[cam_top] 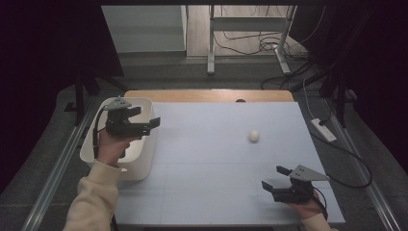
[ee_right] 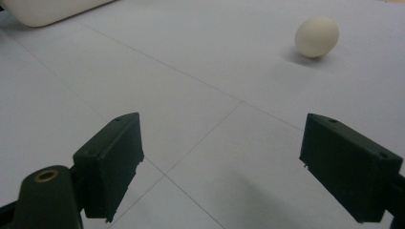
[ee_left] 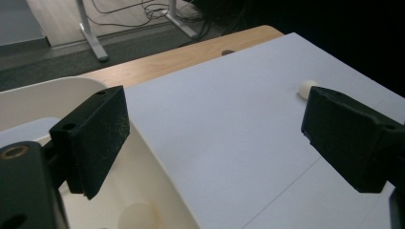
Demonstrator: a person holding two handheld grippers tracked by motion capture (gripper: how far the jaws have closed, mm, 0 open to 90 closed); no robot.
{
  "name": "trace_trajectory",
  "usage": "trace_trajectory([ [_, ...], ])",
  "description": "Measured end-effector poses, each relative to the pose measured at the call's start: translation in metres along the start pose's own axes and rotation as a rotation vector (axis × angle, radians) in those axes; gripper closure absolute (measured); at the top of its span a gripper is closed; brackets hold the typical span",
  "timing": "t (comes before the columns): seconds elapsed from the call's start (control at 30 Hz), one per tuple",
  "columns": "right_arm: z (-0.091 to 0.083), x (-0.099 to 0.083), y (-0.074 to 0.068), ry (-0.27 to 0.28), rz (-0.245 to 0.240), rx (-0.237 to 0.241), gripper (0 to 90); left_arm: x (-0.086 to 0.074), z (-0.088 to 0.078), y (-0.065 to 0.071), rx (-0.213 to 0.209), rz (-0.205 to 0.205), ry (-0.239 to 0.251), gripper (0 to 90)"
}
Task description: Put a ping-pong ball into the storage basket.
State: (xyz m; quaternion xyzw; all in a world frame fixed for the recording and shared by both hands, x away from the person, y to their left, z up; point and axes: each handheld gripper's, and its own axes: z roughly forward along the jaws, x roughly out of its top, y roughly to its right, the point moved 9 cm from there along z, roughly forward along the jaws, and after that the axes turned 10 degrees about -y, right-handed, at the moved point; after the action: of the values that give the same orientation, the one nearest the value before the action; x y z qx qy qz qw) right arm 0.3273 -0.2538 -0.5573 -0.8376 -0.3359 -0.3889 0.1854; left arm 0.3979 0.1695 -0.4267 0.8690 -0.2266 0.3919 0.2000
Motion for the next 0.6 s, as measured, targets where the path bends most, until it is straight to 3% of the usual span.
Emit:
trace_trajectory([
  [0.6, 0.000, 0.000, 0.000, -0.001, 0.001, 0.003, 14.3, -0.002, 0.009, 0.031, -0.074, 0.041, 0.002, 10.6],
])
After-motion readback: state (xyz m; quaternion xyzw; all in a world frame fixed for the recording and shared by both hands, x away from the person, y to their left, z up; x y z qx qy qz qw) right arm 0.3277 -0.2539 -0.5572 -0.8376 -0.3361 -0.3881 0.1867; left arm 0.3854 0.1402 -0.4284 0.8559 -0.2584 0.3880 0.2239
